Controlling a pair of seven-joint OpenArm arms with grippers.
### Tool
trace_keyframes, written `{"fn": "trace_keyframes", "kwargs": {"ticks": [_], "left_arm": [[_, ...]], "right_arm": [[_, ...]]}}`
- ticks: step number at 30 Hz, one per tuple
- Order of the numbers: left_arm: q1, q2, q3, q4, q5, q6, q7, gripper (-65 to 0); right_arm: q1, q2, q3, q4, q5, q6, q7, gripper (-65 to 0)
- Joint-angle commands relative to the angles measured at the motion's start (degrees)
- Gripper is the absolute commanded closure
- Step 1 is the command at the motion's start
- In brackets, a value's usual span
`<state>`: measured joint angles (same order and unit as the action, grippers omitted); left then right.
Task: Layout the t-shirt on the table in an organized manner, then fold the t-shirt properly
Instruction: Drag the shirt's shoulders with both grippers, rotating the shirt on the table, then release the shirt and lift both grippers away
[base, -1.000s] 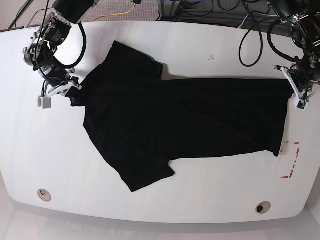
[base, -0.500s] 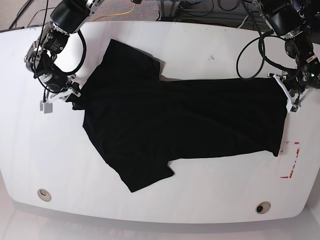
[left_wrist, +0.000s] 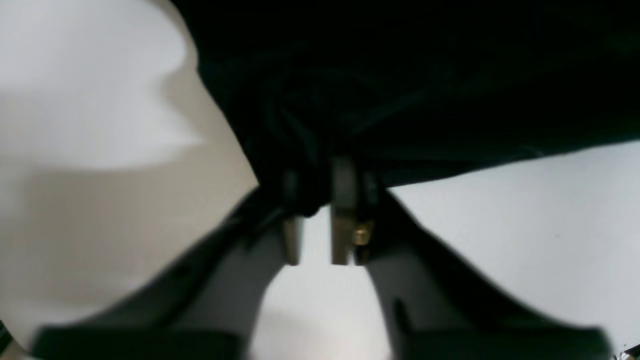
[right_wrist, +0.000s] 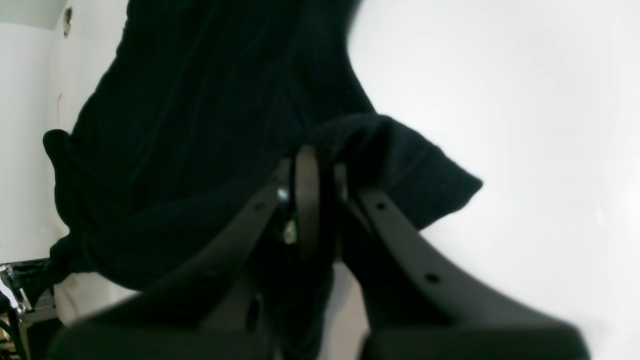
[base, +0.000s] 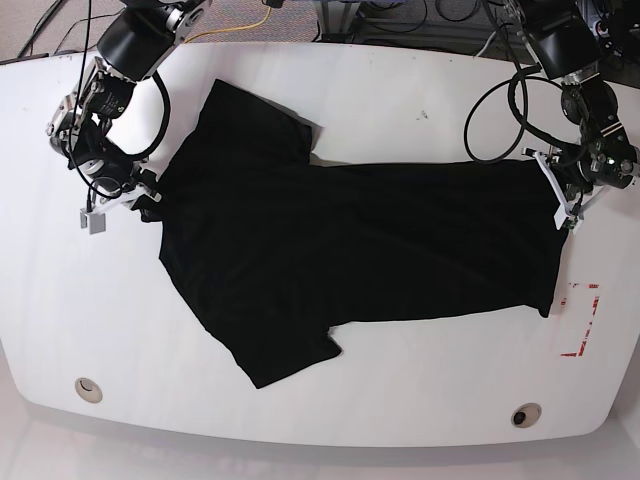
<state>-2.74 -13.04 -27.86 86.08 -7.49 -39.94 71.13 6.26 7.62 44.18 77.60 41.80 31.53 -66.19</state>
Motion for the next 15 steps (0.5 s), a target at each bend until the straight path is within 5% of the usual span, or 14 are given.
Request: {"fn": "trace_keyframes", "kwargs": {"ticks": [1, 10, 15], "left_arm": [[-2.05, -0.98, 0.56, 0.82, -0.29, -0.06, -0.5, -17.6], [-2.4, -1.16, 0.91, 0.91, -0.47, -0.06, -0.5, -37.5], [-2.49, -1.25, 0.91, 2.66, -0.65, -0.06, -0.5, -42.9]], "right_arm": [[1.78, 0.95, 0.08, 0.86, 0.97, 0.16, 1.01, -6.2], [2.75, 1.39, -0.01, -0.55, 1.06, -1.59, 0.48, -53.4], [0.81, 2.8, 0.08, 3.41, 1.41, -1.16, -0.66, -62.1]]}}
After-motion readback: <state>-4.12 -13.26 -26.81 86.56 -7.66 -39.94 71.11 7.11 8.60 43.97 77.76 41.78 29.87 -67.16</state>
